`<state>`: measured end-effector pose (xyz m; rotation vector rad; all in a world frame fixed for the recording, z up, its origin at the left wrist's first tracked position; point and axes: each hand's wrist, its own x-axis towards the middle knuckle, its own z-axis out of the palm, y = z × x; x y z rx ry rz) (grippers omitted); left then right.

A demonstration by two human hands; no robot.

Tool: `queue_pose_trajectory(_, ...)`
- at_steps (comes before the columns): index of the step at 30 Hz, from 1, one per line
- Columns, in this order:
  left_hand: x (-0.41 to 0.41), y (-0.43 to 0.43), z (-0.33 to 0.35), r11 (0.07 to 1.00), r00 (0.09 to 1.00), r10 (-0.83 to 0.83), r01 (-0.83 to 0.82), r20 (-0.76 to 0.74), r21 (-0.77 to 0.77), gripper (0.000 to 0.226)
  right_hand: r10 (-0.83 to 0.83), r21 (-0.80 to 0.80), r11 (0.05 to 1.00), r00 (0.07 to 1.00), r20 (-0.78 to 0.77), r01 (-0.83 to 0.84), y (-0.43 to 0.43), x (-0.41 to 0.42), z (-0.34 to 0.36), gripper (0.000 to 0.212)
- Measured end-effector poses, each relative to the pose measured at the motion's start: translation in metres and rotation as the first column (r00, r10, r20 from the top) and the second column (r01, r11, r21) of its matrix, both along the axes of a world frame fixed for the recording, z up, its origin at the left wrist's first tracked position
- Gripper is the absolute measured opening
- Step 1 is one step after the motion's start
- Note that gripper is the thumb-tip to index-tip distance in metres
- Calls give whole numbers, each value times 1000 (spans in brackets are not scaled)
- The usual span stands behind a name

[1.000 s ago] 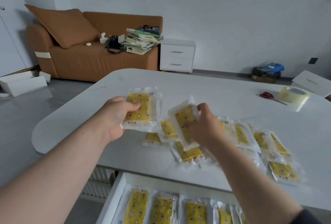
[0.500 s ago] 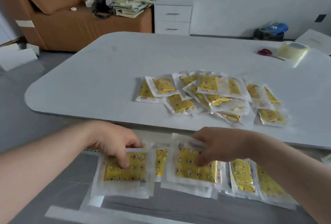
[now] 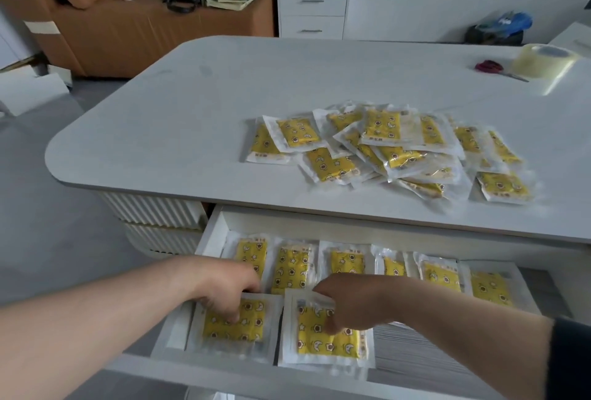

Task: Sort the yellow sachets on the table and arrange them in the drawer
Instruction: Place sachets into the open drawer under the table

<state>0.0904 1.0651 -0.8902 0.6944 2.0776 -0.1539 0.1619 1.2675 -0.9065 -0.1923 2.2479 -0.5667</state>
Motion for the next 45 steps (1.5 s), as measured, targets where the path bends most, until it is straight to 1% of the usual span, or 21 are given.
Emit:
queue_pose_trajectory(1, 0, -2, -2, 1000, 1000, 0, 0, -18, 6, 26, -6, -10, 1000, 1000, -1, 6, -2, 2, -2, 13)
queue_pose_trajectory(5, 0, -6, -9, 1000, 995, -11, 11, -98, -2, 30, 24, 19, 1000, 996, -90, -23, -9, 8, -9, 25)
queue_pose_trajectory(8, -1, -7, -12, 999, 990, -41, 40, -133, -9, 27, 5, 55, 998, 988, -153, 4, -9, 3, -7, 23)
queue_pose_trajectory(10, -2, -8, -13, 999, 987, -43, 43, -156, -4, 29, -19, 68, 997, 983, -182, 32, -8, -1, -6, 26)
queue_pose_trajectory(13, -3, -10, -14, 998, 979, -49, 54, -197, 18, 31, 0, 101, 995, 975, -224, 23, -10, -2, -8, 28)
queue_pose_trajectory(19, -3, -10, -20, 995, 959, -73, 90, -273, 49, 19, 2, 165, 985, 951, -309, 52, -13, 0, -24, 24)
queue_pose_trajectory(21, -1, -10, -23, 993, 954, -82, 103, -288, 57, 15, -16, 158, 985, 952, -307, 68, -13, 2, -27, 22)
queue_pose_trajectory(24, -4, -12, -23, 990, 952, -77, 108, -297, 90, 22, -9, 141, 988, 942, -336, 60, -9, 1, -22, 24)
queue_pose_trajectory(25, -6, -13, -20, 987, 947, -75, 115, -311, 112, 27, 24, 145, 989, 929, -370, 32, -7, 1, -17, 28)
queue_pose_trajectory(27, -8, -14, -15, 980, 945, -86, 137, -315, 144, 42, 136, 145, 986, 897, -421, -82, -1, 0, -9, 38)
queue_pose_trajectory(28, -8, -14, -13, 977, 949, -107, 155, -296, 145, 50, 194, 131, 979, 891, -411, -153, 1, 0, -6, 44)
queue_pose_trajectory(30, -4, -15, -14, 970, 952, -177, 212, -251, 121, 57, 301, 129, 954, 889, -344, -273, 1, 6, -6, 58)
queue_pose_trajectory(33, 1, -17, -19, 951, 934, -260, 291, -247, 100, 58, 410, 200, 910, 861, -302, -363, -3, 13, -16, 70)
queue_pose_trajectory(37, 2, -17, -19, 934, 908, -308, 346, -284, 93, 54, 454, 212, 890, 828, -329, -403, -1, 15, -21, 70)
queue_pose_trajectory(40, 3, -18, -23, 929, 901, -319, 359, -292, 91, 55, 428, 193, 903, 842, -328, -384, -1, 17, -21, 70)
queue_pose_trajectory(42, 3, -18, -25, 934, 908, -311, 347, -279, 87, 55, 375, 149, 926, 877, -300, -346, -2, 18, -16, 71)
queue_pose_trajectory(43, 2, -18, -25, 944, 921, -286, 318, -263, 88, 53, 311, 113, 950, 910, -273, -290, 0, 19, -11, 69)
queue_pose_trajectory(45, -1, -18, -23, 968, 954, -201, 229, -223, 104, 48, 81, 40, 996, 978, -193, -75, 8, 20, 3, 57)
